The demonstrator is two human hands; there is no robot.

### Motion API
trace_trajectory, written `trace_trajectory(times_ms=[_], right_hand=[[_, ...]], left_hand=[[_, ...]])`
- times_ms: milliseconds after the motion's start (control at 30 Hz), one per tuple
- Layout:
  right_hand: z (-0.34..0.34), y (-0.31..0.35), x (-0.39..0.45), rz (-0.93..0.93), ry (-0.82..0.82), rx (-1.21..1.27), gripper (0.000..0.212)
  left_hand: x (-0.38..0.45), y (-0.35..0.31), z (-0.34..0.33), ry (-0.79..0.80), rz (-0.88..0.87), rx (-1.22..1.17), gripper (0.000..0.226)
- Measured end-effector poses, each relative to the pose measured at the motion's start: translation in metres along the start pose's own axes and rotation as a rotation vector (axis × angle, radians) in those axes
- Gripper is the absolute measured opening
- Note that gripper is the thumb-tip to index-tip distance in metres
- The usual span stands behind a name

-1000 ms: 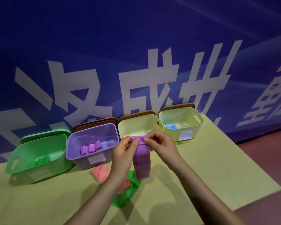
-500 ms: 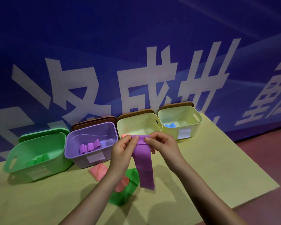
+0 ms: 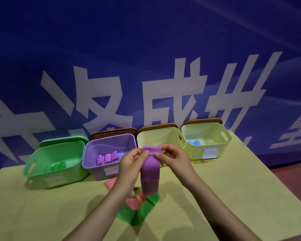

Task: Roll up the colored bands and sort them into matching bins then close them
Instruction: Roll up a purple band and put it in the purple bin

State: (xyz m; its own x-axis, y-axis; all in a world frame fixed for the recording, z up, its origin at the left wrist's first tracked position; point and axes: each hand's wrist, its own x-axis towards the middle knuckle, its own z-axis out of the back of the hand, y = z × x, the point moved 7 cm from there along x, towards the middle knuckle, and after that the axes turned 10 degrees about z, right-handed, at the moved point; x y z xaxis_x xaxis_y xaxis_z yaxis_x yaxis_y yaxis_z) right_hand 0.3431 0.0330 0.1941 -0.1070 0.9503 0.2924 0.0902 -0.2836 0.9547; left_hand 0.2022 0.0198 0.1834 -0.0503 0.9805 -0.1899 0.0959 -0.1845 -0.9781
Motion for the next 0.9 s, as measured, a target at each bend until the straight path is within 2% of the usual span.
trace_trajectory(times_ms=[167,267,333,500,633,800,900], right_hand=[[0.012,-0.002,-0.009,-0.003,-0.062,0.007,0.017],[0.021,-0.003,-0.012,0.023,-0.098,-0.011,0.017],[0.026,-0.002,-0.013,0.097,-0.090,-0.112,0.020],[0.026,0.014,-0.007,0.435,0.104,-0.553,0.015],[0.019,0.019,-0.001,0.576,0.251,-0.621,0.017],[0.017,0.016,0.004,0.573,0.317,-0.611,0.023],[0.019,0.012,0.002,0.415,0.313,-0.499,0.034]], left_hand=[[0.003,0.021,-0.013,0.079,0.173,-0.207,0.012],[0.001,0.031,-0.021,0.086,0.231,-0.151,0.020],[0.000,0.034,-0.022,0.073,0.250,-0.155,0.025],[0.000,0.033,-0.023,0.092,0.323,-0.329,0.024],[0.003,0.028,-0.018,0.095,0.312,-0.372,0.026],[0.007,0.020,-0.010,0.031,0.234,-0.247,0.024],[0.006,0.020,-0.009,-0.009,0.229,-0.219,0.020]])
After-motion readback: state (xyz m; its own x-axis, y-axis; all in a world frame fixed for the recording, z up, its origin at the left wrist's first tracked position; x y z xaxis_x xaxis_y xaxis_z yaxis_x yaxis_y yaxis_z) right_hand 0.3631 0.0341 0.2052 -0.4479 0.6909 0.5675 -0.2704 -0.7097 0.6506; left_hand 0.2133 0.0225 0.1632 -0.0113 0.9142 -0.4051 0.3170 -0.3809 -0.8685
